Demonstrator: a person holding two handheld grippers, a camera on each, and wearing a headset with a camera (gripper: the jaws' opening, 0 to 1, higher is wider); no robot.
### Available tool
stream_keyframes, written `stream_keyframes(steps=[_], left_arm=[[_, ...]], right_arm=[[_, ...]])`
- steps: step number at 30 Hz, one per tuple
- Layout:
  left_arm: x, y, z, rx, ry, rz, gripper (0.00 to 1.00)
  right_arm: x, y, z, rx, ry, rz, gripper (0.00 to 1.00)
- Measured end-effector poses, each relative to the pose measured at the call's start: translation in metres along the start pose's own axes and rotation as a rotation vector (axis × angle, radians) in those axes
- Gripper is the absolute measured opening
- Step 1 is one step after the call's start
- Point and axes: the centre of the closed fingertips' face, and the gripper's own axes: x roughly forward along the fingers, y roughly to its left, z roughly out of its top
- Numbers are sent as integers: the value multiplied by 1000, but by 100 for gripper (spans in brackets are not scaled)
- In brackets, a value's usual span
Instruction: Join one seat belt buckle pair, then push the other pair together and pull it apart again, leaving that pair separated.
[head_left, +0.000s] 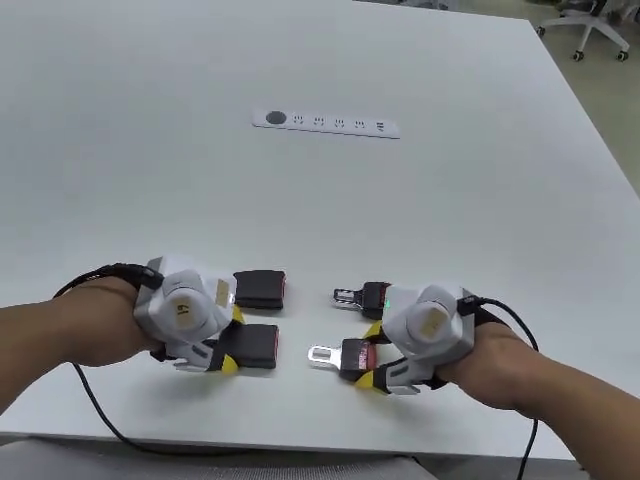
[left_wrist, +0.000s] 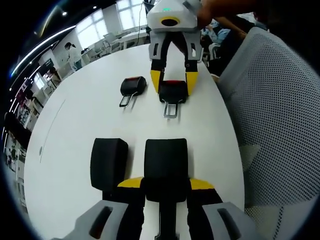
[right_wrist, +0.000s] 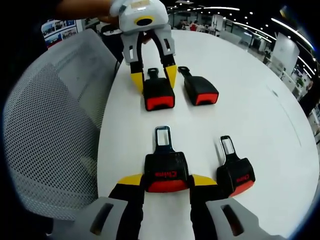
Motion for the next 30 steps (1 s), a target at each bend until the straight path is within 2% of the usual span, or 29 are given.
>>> stream_keyframes(steps=[8,20,30], left_arm=[[-1,0,1,-1,3,-14,32],[-1,0,1,3,1,-12,32],[-1,0,1,7,16,-29,32]], right_arm=[[8,0,12,6,-16,-5,32],[19,5,32,-7,-6,3,32],[21,3,34,-17,14,8,32]])
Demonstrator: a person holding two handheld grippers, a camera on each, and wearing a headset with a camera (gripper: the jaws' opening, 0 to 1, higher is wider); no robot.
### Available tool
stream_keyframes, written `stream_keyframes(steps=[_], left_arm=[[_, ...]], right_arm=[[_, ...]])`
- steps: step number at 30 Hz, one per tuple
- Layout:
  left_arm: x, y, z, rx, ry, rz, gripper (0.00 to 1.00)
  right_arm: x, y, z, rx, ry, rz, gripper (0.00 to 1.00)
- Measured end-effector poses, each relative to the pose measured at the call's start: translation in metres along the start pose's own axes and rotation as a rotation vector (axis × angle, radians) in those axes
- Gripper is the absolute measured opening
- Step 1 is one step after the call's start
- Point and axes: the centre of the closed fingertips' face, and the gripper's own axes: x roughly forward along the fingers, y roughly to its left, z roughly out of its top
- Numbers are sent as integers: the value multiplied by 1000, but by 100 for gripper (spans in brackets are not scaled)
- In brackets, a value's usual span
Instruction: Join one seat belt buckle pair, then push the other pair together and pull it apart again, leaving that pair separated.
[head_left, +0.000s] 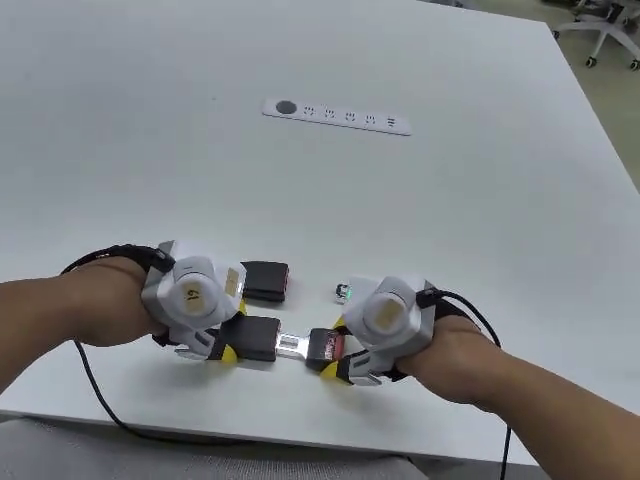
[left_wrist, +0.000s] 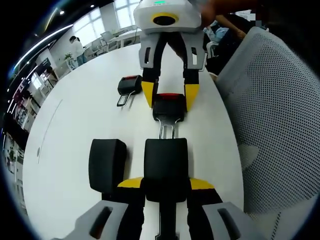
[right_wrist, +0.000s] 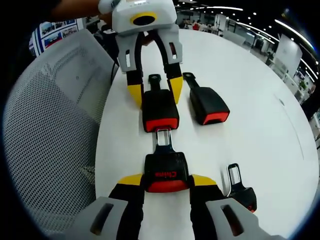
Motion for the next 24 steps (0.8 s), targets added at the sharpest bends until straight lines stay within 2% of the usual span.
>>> stream_keyframes(steps=[7,11,14,24], left_arm=[[0,0,1,5,-11,2,33],[1,-2,3,31,9,6,32],[2,-4,5,38,7,-1,32],[2,-2,4,40,10,-7,32]], right_arm=[[1,1,1,-21,4,-15,32],[1,4,1,-40,6,-5,32],[2,4,3,-46,6,-6,32],[5,5,7,-25,-28,6,31]])
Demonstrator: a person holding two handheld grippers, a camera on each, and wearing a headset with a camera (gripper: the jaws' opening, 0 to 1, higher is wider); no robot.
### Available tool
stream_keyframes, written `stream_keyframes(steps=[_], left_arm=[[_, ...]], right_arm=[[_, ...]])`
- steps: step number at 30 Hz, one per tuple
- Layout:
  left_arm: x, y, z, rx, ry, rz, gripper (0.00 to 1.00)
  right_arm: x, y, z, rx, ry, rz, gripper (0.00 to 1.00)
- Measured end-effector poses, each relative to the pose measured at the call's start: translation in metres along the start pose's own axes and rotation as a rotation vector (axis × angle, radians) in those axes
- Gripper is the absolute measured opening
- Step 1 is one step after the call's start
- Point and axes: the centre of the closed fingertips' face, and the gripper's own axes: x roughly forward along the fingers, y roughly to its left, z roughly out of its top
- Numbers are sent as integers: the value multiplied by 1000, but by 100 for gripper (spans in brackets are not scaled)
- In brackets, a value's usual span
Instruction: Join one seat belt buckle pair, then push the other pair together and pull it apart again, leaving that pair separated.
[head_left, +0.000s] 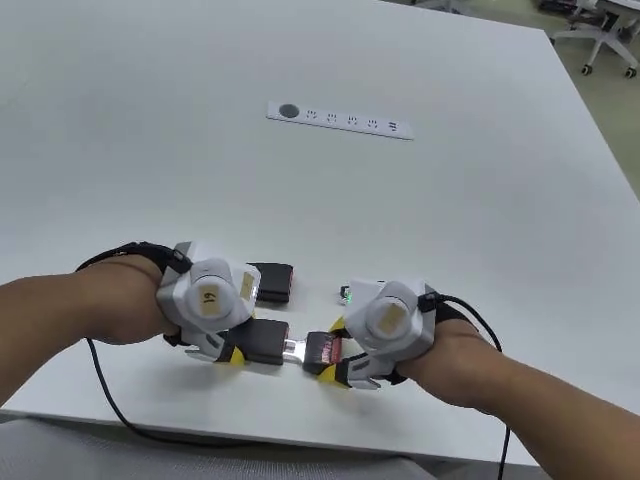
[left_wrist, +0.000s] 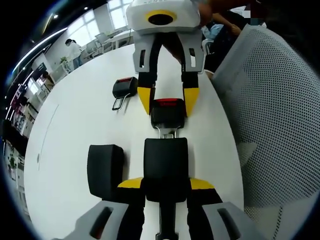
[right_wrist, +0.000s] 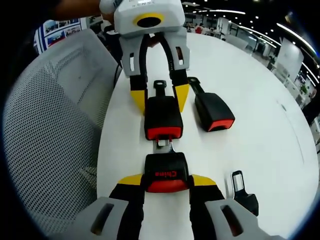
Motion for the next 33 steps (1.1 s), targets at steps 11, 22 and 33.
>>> stream_keyframes(steps=[11,22,33], left_arm=[[0,-2,0,-27,-10,1,31],[0,-2,0,-24,-12,-13,31],[2,-4,-3,-23,10,-27,31]], right_arm=[[5,-1,5,4,14,-9,29],[8,0,13,-2,0,2,28],[9,7,21,-24,-5,-6,29]])
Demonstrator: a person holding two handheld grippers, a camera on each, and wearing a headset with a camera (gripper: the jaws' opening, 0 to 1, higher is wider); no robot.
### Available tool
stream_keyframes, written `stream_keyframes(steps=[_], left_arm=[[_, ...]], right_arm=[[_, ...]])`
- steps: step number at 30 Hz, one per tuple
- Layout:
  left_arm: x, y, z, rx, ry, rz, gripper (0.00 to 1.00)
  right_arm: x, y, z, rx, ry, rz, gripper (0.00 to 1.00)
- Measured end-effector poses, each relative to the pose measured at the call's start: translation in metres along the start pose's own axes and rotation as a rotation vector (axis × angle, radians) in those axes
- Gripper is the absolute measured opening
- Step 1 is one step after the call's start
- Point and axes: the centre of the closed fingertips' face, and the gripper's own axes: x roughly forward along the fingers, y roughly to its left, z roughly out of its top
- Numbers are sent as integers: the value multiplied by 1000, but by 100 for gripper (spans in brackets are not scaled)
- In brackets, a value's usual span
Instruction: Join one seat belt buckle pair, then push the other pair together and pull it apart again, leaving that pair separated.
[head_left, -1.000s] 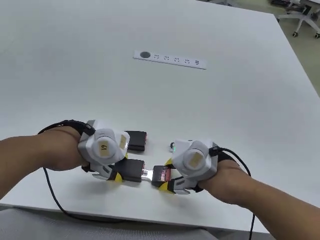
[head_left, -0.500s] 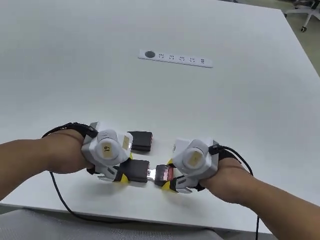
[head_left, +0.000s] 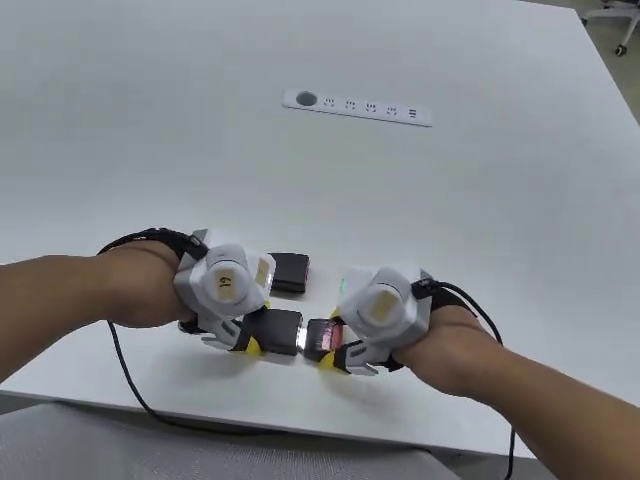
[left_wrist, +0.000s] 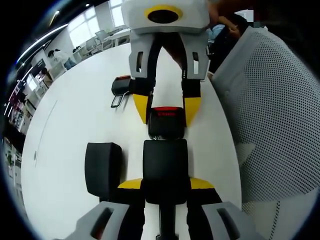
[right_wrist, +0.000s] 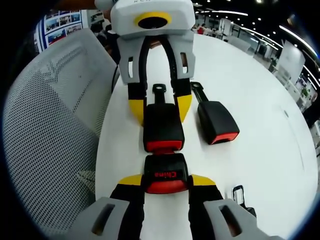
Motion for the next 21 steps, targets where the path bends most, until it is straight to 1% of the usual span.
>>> stream_keyframes(steps=[2,3,4,6,7,9,11,21], left_arm=[[0,0,0,-12,-11,5,31],[-1,-1,0,-9,-13,10,32],[-1,0,0,-12,-14,12,32],[-1,0,1,4,-10,14,31],[0,0,0,-2,-8,12,31],[0,0,0,4,-6,10,31],[-1,0,0,-11,-14,12,31],[-2,1,-1,-31,-15,20,31]], right_arm=[[-1,0,-1,4,-7,-1,29],[-2,0,-1,-1,-9,-3,29],[-2,1,-1,-20,-8,-3,29],[-3,-1,-2,-41,-2,1,29],[-4,-2,-3,-38,-2,4,29],[-5,-1,-3,-26,1,15,29],[-5,-1,-4,-24,5,20,29],[-3,-3,-8,-14,18,21,29]])
